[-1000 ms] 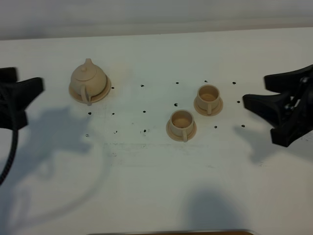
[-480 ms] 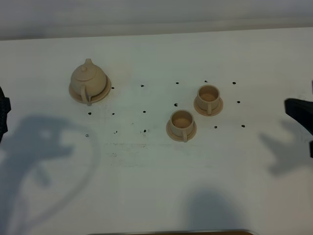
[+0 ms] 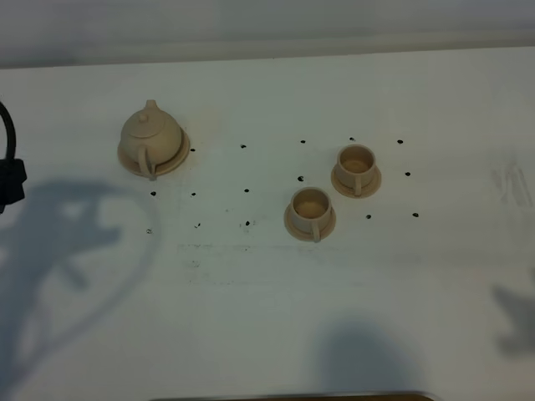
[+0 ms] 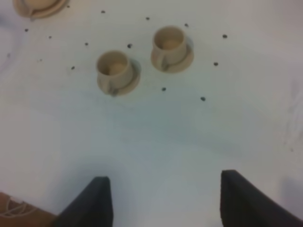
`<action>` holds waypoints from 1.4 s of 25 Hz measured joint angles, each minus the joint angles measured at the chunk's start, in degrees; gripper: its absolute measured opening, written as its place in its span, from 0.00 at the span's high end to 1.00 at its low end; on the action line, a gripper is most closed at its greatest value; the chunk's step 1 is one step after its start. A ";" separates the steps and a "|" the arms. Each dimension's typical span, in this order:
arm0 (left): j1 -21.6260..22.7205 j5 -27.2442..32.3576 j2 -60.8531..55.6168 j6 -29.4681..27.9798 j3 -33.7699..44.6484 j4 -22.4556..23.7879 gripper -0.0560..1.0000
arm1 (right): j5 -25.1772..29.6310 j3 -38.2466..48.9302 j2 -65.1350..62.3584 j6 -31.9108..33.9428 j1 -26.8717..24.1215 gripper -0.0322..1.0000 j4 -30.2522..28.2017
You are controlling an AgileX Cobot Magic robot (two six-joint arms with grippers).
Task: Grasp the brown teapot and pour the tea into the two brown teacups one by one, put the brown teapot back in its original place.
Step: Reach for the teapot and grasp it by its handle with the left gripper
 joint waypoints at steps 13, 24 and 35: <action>0.00 -1.49 5.72 0.00 -1.30 -0.83 0.40 | 6.62 8.80 -17.09 7.56 0.00 0.54 -7.90; 0.00 -2.01 5.89 0.04 -1.35 -0.83 0.40 | 6.66 9.04 -22.09 11.91 0.00 0.54 -10.67; 0.00 -2.64 6.02 0.04 -1.35 -0.83 0.41 | 6.84 9.09 -28.34 12.87 0.00 0.54 -11.08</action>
